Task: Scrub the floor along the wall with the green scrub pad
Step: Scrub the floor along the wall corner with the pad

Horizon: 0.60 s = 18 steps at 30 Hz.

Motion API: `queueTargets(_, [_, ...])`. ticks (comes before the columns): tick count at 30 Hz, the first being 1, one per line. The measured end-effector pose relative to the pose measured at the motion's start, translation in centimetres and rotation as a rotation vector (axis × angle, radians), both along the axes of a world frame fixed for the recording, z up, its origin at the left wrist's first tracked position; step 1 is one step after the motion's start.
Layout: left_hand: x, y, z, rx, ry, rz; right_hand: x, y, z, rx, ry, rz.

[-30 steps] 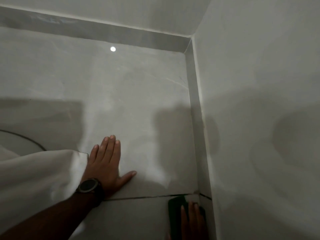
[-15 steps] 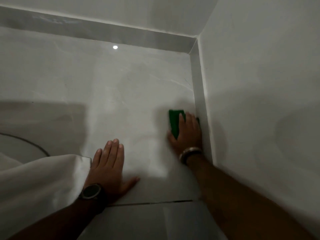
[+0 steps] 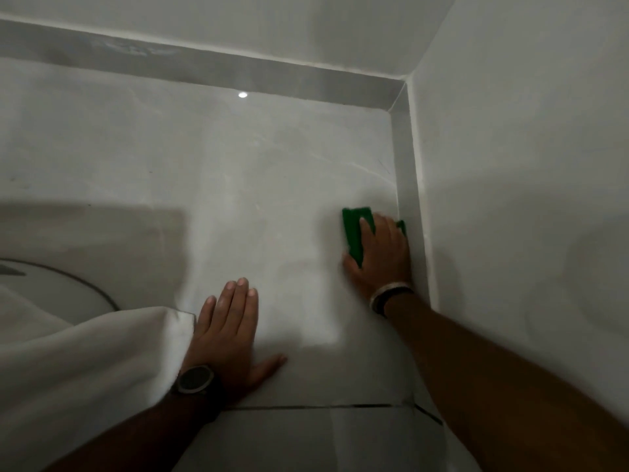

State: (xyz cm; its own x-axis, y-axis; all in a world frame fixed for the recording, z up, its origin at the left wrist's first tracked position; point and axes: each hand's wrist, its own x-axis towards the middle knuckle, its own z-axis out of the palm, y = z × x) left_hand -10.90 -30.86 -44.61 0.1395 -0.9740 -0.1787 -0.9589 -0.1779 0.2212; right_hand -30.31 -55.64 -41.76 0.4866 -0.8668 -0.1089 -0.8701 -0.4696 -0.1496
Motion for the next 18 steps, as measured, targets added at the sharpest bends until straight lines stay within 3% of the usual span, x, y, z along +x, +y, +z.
queueTargets(9, [-0.2,-0.2,0.0,0.033,0.000,0.009,-7.2,17.2,-0.3,0.061,-0.027,-0.068])
queueTargets(14, [-0.3,-0.1,0.2,0.025,-0.016,0.003,-7.2,20.9,-1.4,0.064,0.004,0.108])
queueTargets(18, [-0.2,-0.2,0.6,0.033,-0.013,0.001,-5.2,18.8,-1.5,0.047,-0.058,0.393])
